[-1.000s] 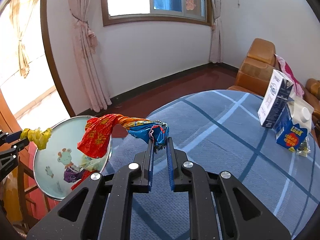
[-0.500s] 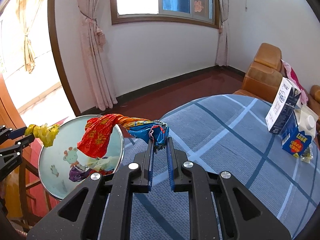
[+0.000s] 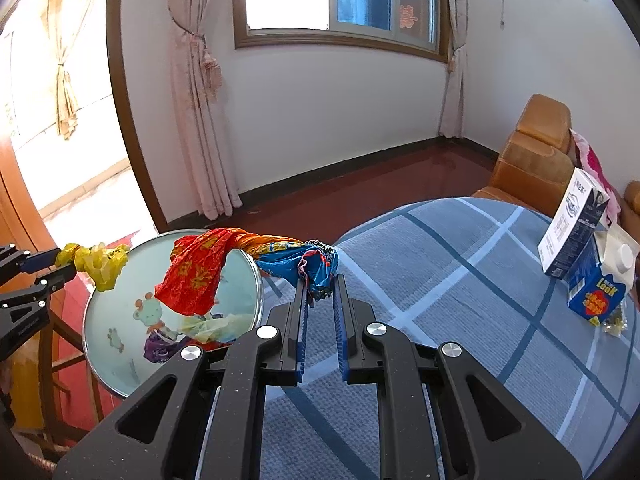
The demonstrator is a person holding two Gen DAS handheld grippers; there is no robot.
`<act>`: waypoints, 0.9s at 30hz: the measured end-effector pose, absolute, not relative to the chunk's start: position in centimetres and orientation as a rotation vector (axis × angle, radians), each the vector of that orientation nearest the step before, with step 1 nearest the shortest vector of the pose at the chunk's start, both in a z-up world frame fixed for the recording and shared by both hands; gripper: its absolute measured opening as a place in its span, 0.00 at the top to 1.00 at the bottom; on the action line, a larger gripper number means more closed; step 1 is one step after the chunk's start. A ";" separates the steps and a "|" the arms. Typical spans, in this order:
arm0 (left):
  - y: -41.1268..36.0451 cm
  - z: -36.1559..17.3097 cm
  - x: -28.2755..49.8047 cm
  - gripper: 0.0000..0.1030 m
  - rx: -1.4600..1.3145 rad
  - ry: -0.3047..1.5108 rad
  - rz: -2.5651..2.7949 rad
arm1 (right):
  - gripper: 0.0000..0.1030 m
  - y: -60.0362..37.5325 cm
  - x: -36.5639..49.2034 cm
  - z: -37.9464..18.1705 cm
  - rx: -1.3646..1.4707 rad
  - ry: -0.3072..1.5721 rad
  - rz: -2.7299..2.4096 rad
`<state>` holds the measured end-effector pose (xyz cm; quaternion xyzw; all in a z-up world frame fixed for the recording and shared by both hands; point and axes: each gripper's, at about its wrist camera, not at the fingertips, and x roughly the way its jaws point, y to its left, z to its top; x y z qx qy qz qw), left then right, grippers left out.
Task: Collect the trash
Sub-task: 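Hold both closed tools with their items above the wastebasket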
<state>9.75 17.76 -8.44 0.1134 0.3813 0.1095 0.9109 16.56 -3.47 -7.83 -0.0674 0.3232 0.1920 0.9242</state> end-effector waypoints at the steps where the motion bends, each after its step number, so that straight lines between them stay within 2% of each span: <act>1: 17.8 -8.4 9.8 0.71 0.233 0.785 0.226 | 0.87 -3.5 16.6 -7.8 -0.139 0.663 0.394; 27: 17.9 -7.9 9.4 0.70 0.234 0.763 0.251 | 0.87 -1.3 16.5 -7.7 -0.166 0.663 0.431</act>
